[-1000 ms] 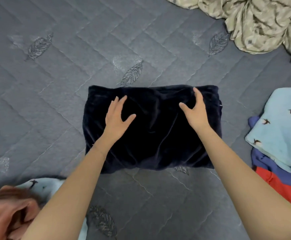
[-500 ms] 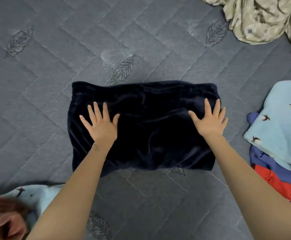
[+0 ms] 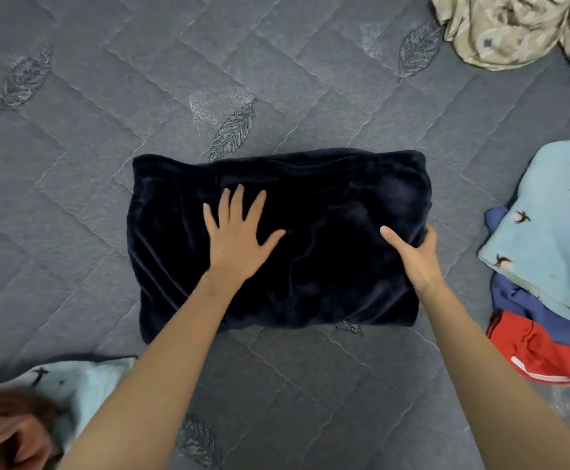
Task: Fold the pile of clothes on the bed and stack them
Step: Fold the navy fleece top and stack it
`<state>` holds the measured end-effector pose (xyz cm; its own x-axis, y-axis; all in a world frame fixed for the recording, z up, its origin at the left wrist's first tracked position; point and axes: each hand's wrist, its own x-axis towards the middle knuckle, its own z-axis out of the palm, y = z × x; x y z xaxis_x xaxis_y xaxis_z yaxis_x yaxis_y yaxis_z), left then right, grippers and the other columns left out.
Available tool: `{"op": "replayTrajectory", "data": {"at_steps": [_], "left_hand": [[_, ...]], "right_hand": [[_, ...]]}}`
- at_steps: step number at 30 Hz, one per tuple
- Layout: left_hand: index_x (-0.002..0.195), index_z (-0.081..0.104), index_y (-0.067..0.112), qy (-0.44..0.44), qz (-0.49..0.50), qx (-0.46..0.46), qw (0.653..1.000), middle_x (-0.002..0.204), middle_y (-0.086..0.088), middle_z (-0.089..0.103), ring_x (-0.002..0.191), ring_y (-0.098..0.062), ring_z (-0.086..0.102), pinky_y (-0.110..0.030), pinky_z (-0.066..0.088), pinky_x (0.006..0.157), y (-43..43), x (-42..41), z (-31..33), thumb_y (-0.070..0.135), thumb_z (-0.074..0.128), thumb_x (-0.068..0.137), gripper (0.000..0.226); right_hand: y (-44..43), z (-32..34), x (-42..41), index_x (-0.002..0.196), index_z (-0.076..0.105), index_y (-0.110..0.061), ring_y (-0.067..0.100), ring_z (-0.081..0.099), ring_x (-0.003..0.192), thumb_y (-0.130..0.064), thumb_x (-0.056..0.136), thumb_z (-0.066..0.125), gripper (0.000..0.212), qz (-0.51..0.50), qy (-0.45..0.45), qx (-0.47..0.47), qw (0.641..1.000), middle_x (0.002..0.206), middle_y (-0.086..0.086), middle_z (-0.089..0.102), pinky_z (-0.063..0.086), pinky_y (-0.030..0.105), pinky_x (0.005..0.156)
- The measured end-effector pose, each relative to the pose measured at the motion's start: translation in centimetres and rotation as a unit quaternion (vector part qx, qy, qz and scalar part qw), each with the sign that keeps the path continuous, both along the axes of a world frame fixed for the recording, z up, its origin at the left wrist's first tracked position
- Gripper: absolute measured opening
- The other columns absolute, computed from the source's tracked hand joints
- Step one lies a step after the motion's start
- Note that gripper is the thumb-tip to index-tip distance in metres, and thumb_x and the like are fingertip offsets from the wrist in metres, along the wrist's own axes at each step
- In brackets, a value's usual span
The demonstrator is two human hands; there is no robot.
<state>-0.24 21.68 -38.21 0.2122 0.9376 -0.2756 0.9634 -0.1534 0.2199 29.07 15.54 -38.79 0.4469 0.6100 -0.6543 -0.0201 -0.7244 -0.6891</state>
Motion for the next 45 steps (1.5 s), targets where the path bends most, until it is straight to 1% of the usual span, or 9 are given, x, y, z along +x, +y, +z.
{"op": "replayTrajectory", "data": {"at_steps": [4, 8, 12, 18, 24, 30, 34, 38, 45], "left_hand": [[0.147, 0.042, 0.025, -0.026, -0.129, 0.081, 0.988, 0.154, -0.011, 0.034, 0.144, -0.035, 0.027, -0.064, 0.011, 0.115, -5.6, 1.3, 0.0, 0.059, 0.052, 0.089, 0.067], [0.154, 0.005, 0.036, 0.041, -0.08, -0.071, 0.993, 0.164, 0.001, 0.004, 0.15, -0.025, -0.005, -0.054, -0.021, 0.11, -6.2, 0.7, -1.3, 0.063, 0.038, 0.093, 0.074], [0.152, 0.022, 0.035, -0.136, 0.008, -0.14, 0.981, 0.162, 0.004, 0.013, 0.15, -0.018, -0.002, -0.048, -0.021, 0.112, -5.3, 0.7, 0.1, 0.047, 0.053, 0.094, 0.067], [0.132, 0.056, 0.029, -0.519, 0.362, -0.239, 0.737, 0.126, 0.007, 0.062, 0.117, -0.009, 0.058, -0.026, 0.043, 0.097, -4.8, -3.3, 7.0, 0.046, 0.041, 0.101, 0.039], [0.144, 0.042, 0.03, -0.538, 0.479, -0.222, 0.657, 0.141, 0.005, 0.053, 0.128, -0.015, 0.052, -0.041, 0.043, 0.105, -4.6, -9.6, 9.3, 0.083, 0.057, 0.067, 0.095], [0.136, 0.041, 0.018, -0.407, 0.465, -0.133, 0.775, 0.112, 0.013, 0.054, 0.106, -0.007, 0.053, -0.023, 0.043, 0.089, -5.4, -10.7, 7.9, 0.028, 0.083, 0.074, 0.075], [0.118, 0.054, 0.019, -0.429, 0.476, -0.103, 0.761, 0.104, 0.01, 0.061, 0.096, -0.005, 0.058, -0.013, 0.045, 0.077, -6.2, -14.3, 7.4, 0.005, 0.077, 0.078, 0.048], [0.144, 0.036, 0.011, -0.379, 0.485, -0.153, 0.773, 0.139, -0.01, 0.05, 0.126, -0.024, 0.049, -0.035, 0.04, 0.104, -6.6, -17.2, 7.5, 0.006, 0.07, 0.085, 0.068], [0.151, 0.031, 0.028, -0.056, 0.158, 0.069, 0.983, 0.161, -0.011, 0.017, 0.149, -0.036, 0.01, -0.057, 0.006, 0.116, -6.2, -10.5, 6.4, 0.044, 0.041, 0.095, 0.059]], "right_hand": [[-0.3, 0.6, -0.2, 0.143, 0.026, -0.034, 0.01, 0.055, 0.111, -0.051, 0.067, 0.083, 0.097, 0.001, 0.054, -0.001, 0.999, 0.121, -0.017, 0.051, 0.046, 0.031, 0.092], [1.1, 2.9, -1.6, 0.127, 0.039, -0.032, 0.006, 0.065, 0.1, -0.042, 0.07, 0.081, 0.071, -0.01, 0.098, 0.048, 0.994, 0.118, -0.013, 0.06, 0.052, 0.023, 0.072], [3.1, 6.4, -5.0, 0.118, 0.048, -0.034, 0.004, 0.068, 0.097, -0.033, 0.073, 0.078, 0.054, 0.023, 0.15, 0.123, 0.981, 0.113, -0.012, 0.067, 0.055, 0.019, 0.071], [6.1, 10.9, -12.9, 0.112, 0.047, -0.029, 0.016, 0.068, 0.099, -0.03, 0.073, 0.076, 0.048, 0.162, 0.197, 0.163, 0.953, 0.111, 0.001, 0.067, 0.055, 0.027, 0.079], [4.8, 9.7, -23.2, 0.132, 0.028, -0.028, 0.011, 0.068, 0.08, -0.018, 0.097, 0.056, 0.046, 0.352, 0.162, 0.132, 0.912, 0.135, 0.004, 0.051, 0.055, 0.023, 0.071], [4.5, 8.4, -24.8, 0.127, 0.042, -0.025, 0.004, 0.058, 0.097, -0.001, 0.093, 0.05, 0.042, 0.476, 0.01, 0.158, 0.865, 0.139, -0.005, 0.052, 0.048, 0.024, 0.09], [5.3, 8.1, -23.1, 0.138, 0.048, -0.026, 0.016, 0.032, 0.133, -0.029, 0.087, 0.068, 0.055, 0.465, -0.218, 0.213, 0.831, 0.143, -0.007, 0.047, 0.024, 0.035, 0.114], [5.3, 7.2, -23.0, 0.151, 0.026, -0.037, 0.021, -0.007, 0.149, -0.056, 0.09, 0.055, 0.07, 0.52, -0.273, 0.149, 0.795, 0.163, -0.005, 0.004, -0.006, 0.042, 0.12], [4.3, 4.1, -24.9, 0.153, 0.009, -0.041, 0.024, -0.015, 0.149, -0.047, 0.103, 0.029, 0.055, 0.568, -0.322, 0.114, 0.749, 0.164, -0.003, -0.006, -0.011, 0.052, 0.118]]}}
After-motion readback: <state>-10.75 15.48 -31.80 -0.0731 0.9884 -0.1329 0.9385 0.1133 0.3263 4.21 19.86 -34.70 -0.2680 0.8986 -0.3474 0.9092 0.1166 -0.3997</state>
